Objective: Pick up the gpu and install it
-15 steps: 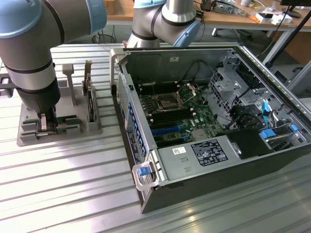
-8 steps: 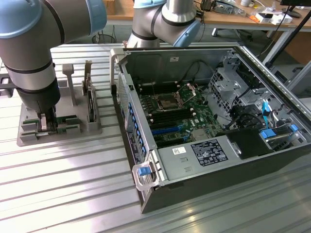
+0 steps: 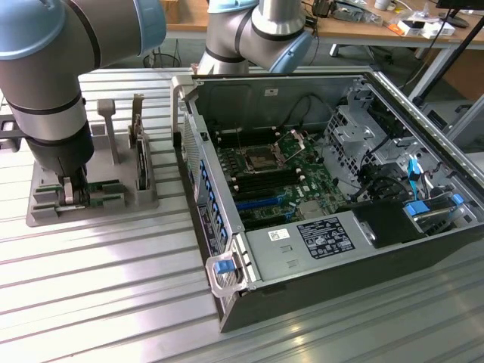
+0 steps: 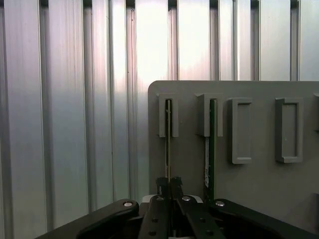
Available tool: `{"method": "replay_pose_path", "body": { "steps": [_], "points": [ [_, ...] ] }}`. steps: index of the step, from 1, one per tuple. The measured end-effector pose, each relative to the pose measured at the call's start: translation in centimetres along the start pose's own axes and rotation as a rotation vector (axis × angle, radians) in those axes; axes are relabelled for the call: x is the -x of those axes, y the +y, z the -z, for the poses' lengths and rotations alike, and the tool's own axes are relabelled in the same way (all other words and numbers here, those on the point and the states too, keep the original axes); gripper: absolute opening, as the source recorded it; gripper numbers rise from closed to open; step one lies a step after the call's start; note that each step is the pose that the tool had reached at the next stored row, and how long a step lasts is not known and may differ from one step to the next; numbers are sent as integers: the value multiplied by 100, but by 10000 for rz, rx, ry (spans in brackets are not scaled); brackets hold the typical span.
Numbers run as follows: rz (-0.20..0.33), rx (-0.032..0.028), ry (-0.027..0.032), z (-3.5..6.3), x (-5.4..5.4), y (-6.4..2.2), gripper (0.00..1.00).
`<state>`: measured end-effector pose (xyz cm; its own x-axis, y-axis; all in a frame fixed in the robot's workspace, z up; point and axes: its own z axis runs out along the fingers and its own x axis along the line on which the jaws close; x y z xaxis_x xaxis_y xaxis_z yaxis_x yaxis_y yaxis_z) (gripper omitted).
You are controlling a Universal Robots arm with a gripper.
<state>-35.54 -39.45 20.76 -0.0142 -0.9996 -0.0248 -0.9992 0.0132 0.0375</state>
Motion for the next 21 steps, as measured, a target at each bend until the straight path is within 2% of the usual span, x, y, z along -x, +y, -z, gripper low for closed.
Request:
{"method": "replay_pose_path", "body": {
  "steps": [4,10,21],
  "points": [
    [0,0,0,19,1,1,12],
    [-1,-1,-1,162,4,6,12],
    [0,0,-6,330,8,13,12]
  ]
}}
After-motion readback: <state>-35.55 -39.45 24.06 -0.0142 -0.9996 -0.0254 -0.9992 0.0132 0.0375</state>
